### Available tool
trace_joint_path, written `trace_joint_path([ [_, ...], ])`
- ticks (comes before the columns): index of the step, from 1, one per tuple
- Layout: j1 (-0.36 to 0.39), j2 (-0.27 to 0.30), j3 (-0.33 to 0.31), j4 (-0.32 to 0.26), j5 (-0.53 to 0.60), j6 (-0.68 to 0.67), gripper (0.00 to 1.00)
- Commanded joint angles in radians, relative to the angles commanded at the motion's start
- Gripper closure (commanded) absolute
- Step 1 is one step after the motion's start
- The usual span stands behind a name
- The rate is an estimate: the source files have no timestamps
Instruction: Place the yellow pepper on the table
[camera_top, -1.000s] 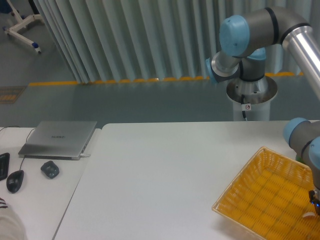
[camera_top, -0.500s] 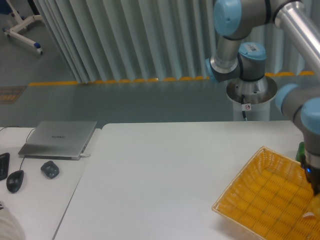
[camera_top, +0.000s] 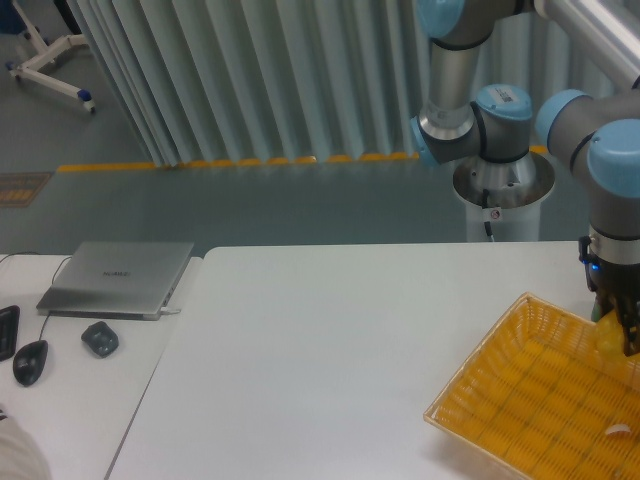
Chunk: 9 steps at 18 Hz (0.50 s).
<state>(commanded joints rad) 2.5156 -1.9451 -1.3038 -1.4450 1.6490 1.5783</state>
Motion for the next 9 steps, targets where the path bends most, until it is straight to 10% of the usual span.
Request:
trace_joint_path([
  [9, 0.198, -0.037, -0.009, 0.064, -0.002, 0.31, 0.67],
])
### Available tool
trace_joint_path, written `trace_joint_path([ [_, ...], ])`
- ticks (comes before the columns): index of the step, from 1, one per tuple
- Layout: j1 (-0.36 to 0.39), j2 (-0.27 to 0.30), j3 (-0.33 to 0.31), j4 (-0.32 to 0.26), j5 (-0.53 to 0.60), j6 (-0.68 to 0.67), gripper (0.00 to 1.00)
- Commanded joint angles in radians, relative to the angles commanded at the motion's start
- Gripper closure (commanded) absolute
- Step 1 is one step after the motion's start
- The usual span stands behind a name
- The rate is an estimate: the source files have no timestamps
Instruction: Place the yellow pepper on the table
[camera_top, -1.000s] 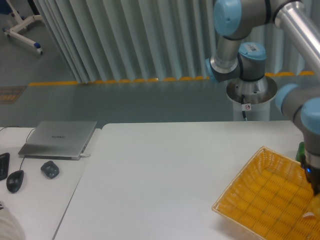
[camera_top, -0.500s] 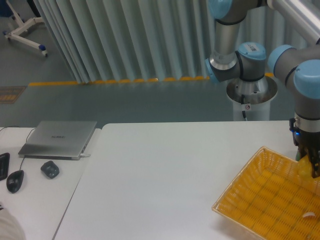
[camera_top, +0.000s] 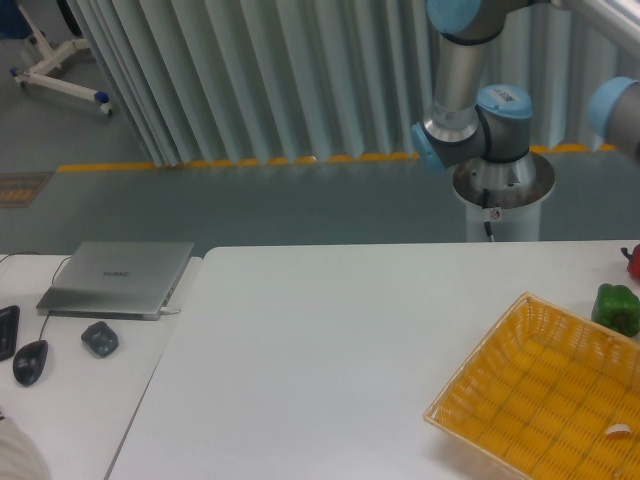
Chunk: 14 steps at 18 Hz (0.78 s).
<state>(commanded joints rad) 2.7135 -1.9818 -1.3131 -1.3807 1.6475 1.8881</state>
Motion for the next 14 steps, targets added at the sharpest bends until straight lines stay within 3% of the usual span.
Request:
trace_joint_path([
  [6, 0.026, -0.049, -0.006, 0.018, -0.008, 0.029, 0.66],
  [9, 0.043, -0.063, -0.034, 0.069, -0.006, 0.065, 0.66],
  [11, 0.063, -0.071, -0.069, 0.133, -0.006, 0.103, 0.66],
  [14, 0.063, -0.091, -0.083, 0.166, -0.005, 0.114, 0.65],
])
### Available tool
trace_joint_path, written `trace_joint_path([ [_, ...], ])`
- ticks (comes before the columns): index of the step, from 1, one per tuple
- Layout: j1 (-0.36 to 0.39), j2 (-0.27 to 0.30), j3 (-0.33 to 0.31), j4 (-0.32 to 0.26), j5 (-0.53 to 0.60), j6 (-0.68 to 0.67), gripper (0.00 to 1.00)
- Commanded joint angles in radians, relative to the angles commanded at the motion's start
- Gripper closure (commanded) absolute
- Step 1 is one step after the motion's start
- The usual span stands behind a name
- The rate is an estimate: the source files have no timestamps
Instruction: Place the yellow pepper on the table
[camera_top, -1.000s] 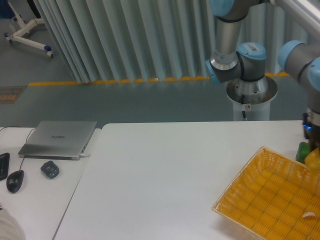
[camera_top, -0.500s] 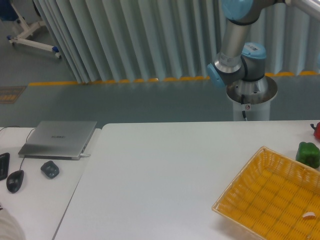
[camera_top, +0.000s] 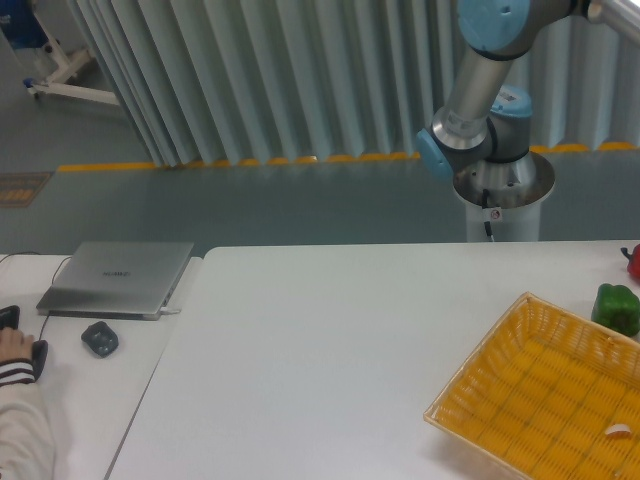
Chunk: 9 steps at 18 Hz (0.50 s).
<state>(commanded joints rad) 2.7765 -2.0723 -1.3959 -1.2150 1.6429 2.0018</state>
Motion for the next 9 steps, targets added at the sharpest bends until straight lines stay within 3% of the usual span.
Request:
trace_joint_path([
  [3, -0.002, -0.002, -0.011, 0.008, 0.002, 0.0, 0.56],
  [4, 0.0, -0.002, -0.012, 0.008, 0.002, 0.0, 0.45],
  [6, 0.0, 0.003, -0.021, 0.014, 0.002, 0.002, 0.05],
  [7, 0.0, 0.004, -0.028, 0.025, 0.002, 0.0, 0.0],
  [9, 0.003, 0.014, -0.052, 0.045, -0.002, 0.002, 0.0],
])
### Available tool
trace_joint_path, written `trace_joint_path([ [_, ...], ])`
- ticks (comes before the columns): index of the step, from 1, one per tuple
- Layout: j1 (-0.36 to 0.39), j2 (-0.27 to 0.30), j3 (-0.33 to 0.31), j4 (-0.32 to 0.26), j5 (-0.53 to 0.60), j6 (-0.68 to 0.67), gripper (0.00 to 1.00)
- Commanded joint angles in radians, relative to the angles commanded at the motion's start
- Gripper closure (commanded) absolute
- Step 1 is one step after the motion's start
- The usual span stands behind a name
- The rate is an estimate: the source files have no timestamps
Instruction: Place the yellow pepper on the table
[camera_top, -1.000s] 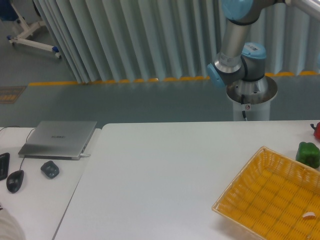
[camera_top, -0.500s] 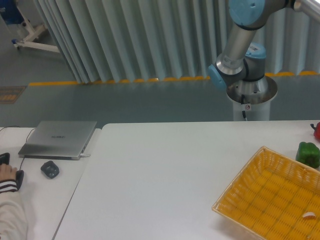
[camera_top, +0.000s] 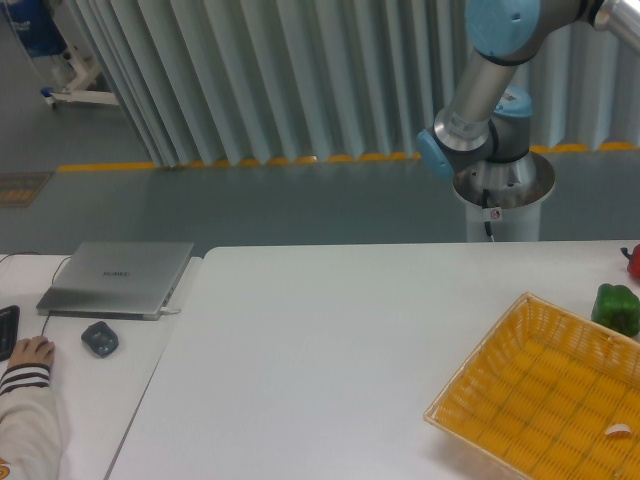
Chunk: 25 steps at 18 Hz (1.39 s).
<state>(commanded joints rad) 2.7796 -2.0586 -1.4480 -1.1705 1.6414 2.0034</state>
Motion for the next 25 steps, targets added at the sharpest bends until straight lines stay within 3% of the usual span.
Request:
trace_joint_path([
  [8, -0.008, 0.13, -0.06, -0.018, -0.002, 0.014, 0.0],
  [10, -0.012, 0.166, -0.061, -0.104, -0.018, 0.006, 0.0],
  [13, -0.026, 0.207, -0.061, -0.188, -0.058, 0.009, 0.0],
  [15, -0.063, 0.247, -0.063, -0.208, -0.078, 0.009, 0.0],
  [18, -0.126, 0.249, -0.057, -0.202, -0.087, -0.009, 0.0],
  [25, -0.137, 0.235, -0.054, -0.199, -0.08, -0.052, 0.0],
])
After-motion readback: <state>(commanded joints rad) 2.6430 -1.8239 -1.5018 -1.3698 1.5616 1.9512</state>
